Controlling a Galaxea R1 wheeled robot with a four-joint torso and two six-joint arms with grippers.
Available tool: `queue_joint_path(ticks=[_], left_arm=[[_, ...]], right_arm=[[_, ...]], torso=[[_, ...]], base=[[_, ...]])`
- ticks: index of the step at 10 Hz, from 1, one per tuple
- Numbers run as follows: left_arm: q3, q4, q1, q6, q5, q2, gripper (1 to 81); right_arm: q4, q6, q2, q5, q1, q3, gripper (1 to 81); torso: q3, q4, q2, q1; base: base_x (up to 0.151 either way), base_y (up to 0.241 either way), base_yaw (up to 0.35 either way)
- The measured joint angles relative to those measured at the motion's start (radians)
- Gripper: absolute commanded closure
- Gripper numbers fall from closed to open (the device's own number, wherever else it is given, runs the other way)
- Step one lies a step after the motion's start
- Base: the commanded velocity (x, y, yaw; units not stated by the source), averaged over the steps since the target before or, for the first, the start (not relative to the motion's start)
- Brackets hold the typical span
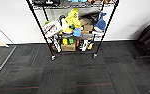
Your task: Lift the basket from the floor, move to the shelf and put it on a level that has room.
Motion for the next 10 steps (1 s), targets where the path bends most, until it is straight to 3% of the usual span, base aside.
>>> queue_joint_path(ticks=[5, 10], left_arm=[[-0.013, -0.002, -0.007, 0.000, 0.010, 0.036, 81.1], [-0.020, -0.003, -0.040, -0.003, 0.021, 0.065, 81.1]], right_arm=[[0.001, 0.001, 0.008, -0.011, 0.008, -0.001, 81.1], [0.001, 0.005, -0.014, -0.005, 0.056, 0.021, 81.1]], torso=[[0.097, 0.000, 0.167, -0.110], [0.122, 0.000, 0.341, -0.222]], base=[[0.000, 0.000, 0.000], [0.000, 0.000, 0.000]])
